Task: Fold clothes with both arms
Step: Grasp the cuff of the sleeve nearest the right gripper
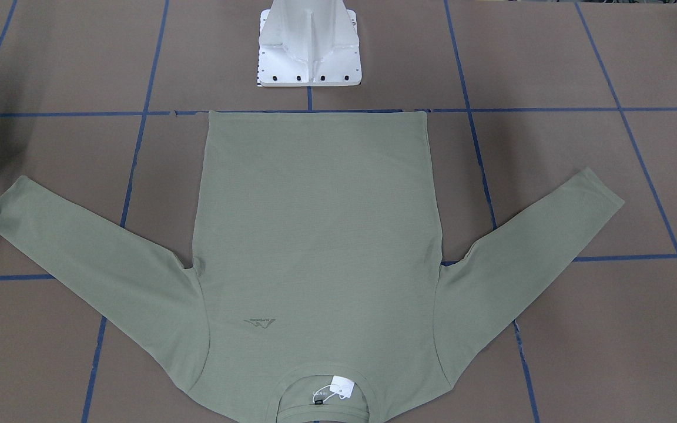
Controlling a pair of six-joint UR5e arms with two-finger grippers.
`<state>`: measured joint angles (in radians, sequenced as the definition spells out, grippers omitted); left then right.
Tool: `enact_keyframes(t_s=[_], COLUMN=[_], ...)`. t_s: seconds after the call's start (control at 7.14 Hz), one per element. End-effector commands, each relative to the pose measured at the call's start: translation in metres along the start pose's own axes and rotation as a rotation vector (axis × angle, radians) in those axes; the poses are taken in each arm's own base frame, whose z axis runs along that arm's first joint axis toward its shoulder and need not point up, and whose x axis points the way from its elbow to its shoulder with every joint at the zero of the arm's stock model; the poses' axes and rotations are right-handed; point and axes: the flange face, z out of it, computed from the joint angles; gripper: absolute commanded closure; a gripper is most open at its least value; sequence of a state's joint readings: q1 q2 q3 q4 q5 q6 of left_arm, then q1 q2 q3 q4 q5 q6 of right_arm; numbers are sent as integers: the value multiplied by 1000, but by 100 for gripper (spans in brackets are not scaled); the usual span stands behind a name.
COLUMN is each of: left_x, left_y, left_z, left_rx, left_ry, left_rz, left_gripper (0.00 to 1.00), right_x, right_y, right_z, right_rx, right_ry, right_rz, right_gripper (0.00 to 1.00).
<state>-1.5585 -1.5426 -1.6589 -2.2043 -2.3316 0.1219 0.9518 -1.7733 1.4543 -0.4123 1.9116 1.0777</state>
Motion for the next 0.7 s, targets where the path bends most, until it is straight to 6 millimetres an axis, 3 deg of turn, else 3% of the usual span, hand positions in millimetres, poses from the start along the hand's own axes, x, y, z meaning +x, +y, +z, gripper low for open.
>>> enact_keyframes(t_s=[0.0, 0.14, 0.28, 0.42, 0.56], left_x=[-1, -1, -1, -1, -1], left_y=[0, 1, 0, 0, 0], left_z=[1, 1, 1, 1, 1], left_rx=[-1, -2, -1, -1, -1], left_ry=[0, 0, 0, 0, 0], left_rz=[0, -3, -2, -2, -2], left_gripper=[0, 0, 0, 0, 0], right_x=[-3, -6, -23, -42, -84], right_y=[-1, -2, -8, -26, -42], right_z=[-1, -3, -15, -37, -71], right_rx=[3, 7, 23, 31, 17], right_ry=[-6, -10, -39, -44, -10], right_rz=[6, 4, -6, 14, 39], right_gripper=[93, 100, 100, 100, 100])
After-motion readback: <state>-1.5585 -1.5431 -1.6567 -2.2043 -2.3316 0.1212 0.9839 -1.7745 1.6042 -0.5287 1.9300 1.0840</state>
